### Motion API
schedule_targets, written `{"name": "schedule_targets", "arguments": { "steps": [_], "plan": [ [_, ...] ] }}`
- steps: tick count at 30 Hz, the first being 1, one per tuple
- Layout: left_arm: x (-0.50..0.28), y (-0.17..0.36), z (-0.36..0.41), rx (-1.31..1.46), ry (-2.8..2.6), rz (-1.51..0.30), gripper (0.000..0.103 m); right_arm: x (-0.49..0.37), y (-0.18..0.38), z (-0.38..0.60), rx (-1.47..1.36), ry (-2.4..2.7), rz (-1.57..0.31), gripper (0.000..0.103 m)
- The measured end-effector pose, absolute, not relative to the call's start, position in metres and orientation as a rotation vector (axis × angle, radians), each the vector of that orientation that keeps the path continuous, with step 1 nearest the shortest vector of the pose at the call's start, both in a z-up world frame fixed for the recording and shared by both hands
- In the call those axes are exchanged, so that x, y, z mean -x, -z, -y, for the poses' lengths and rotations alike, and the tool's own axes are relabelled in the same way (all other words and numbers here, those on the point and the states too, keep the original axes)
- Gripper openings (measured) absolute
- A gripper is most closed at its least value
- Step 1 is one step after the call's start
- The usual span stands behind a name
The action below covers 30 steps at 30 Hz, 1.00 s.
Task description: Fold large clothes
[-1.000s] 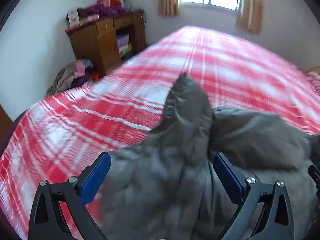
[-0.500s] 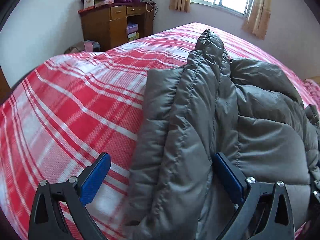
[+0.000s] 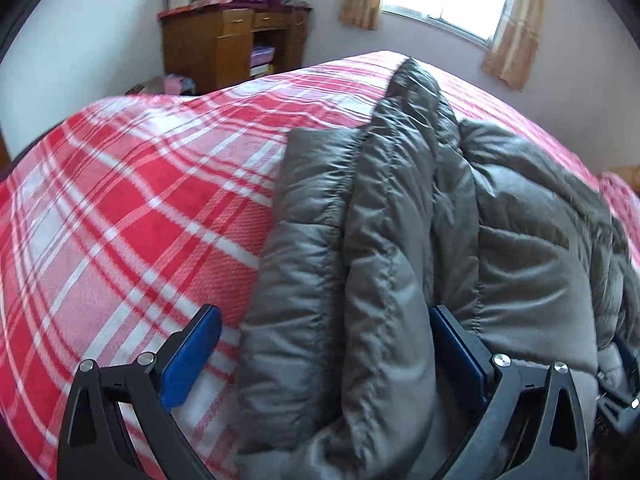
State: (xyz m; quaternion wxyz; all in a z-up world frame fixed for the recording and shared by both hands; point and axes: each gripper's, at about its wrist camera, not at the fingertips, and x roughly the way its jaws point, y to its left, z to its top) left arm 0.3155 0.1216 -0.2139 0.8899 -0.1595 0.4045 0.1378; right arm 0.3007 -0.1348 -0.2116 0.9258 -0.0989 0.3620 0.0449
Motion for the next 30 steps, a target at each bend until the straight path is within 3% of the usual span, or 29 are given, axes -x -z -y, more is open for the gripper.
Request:
{"name": "schedule_targets", "arguments": {
  "steps": [10, 11, 12, 15, 21, 30],
  "plan": [
    [-0.304, 0.217, -0.128, 0.385, -0.261, -0.817, 0.101, -0.296, 0.216, 0.134, 0.199, -0.093, -0.726, 0.091],
    [-0.305, 0.217, -0.126, 0.367, -0.257, -0.816, 0.093, -0.296, 0.216, 0.134, 0.201, -0.093, -0.731, 0.091],
    [-0.304, 0.215, -0.124, 0.355, -0.224, -0.804, 0.072, -0.296, 0.214, 0.134, 0.202, -0.097, -0.74, 0.091],
    [-0.303, 0.211, -0.12, 0.362, -0.144, -0.798, 0.043, -0.286, 0.199, 0.142, 0.17, -0.118, -0.76, 0.089],
    [-0.3, 0.209, -0.118, 0.411, -0.038, -0.773, 0.016, -0.238, 0.204, 0.134, 0.237, -0.1, -0.731, 0.09],
    [-0.281, 0.175, -0.132, 0.471, 0.03, -0.696, 0.008, -0.246, 0.22, 0.127, 0.253, -0.063, -0.755, 0.092]
  ]
}}
